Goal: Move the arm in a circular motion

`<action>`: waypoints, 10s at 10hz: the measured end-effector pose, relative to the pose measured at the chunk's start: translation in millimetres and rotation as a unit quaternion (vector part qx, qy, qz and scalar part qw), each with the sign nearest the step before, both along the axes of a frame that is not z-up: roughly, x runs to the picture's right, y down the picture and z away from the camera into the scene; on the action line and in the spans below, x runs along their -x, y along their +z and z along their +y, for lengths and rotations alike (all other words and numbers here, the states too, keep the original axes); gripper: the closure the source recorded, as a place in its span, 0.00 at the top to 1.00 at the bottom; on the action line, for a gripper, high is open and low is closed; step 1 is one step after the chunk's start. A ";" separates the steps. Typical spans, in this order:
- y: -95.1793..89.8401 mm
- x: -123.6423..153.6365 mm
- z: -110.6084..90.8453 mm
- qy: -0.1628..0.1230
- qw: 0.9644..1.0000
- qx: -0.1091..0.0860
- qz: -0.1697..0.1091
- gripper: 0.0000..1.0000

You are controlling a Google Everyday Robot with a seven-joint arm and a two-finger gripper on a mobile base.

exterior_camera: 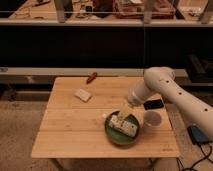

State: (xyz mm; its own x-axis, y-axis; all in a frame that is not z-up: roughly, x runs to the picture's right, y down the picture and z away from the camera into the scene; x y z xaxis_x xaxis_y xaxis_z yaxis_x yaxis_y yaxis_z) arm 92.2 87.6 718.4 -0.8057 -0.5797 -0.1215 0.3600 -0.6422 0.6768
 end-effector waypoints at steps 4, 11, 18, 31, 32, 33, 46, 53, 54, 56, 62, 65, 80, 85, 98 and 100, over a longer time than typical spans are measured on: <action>0.0 0.0 0.0 0.000 1.000 0.000 0.000 0.80; 2.7 10.1 1.9 -0.036 0.999 -0.003 -0.001 0.66; 56.0 146.7 -64.9 -0.260 0.965 -0.041 -0.022 0.00; 146.2 -70.1 -142.5 -0.159 0.974 0.041 0.157 0.00; 140.9 -81.8 -137.7 -0.153 0.974 0.046 0.159 0.00; 134.9 -89.1 -133.9 -0.148 0.975 0.048 0.158 0.00; 5.3 -112.3 -8.4 -0.250 0.965 -0.004 0.077 0.00; -59.9 35.6 56.6 -0.288 0.955 -0.022 -0.074 0.00; -57.9 65.2 59.3 -0.290 0.951 -0.027 -0.106 0.00; -47.5 116.7 61.8 -0.305 0.940 -0.037 -0.148 0.00; 38.1 198.3 -27.8 -0.373 0.914 -0.095 -0.129 0.00; 100.1 178.6 -98.6 -0.354 0.928 -0.099 -0.058 0.00; 148.1 -56.0 -139.0 -0.181 0.979 -0.014 0.091 0.00; 97.8 -93.0 -90.4 -0.202 0.975 -0.011 0.090 0.00; -31.9 -22.0 39.5 -0.293 0.956 -0.023 -0.019 0.00; -39.1 20.8 56.0 -0.303 0.950 -0.029 -0.066 0.00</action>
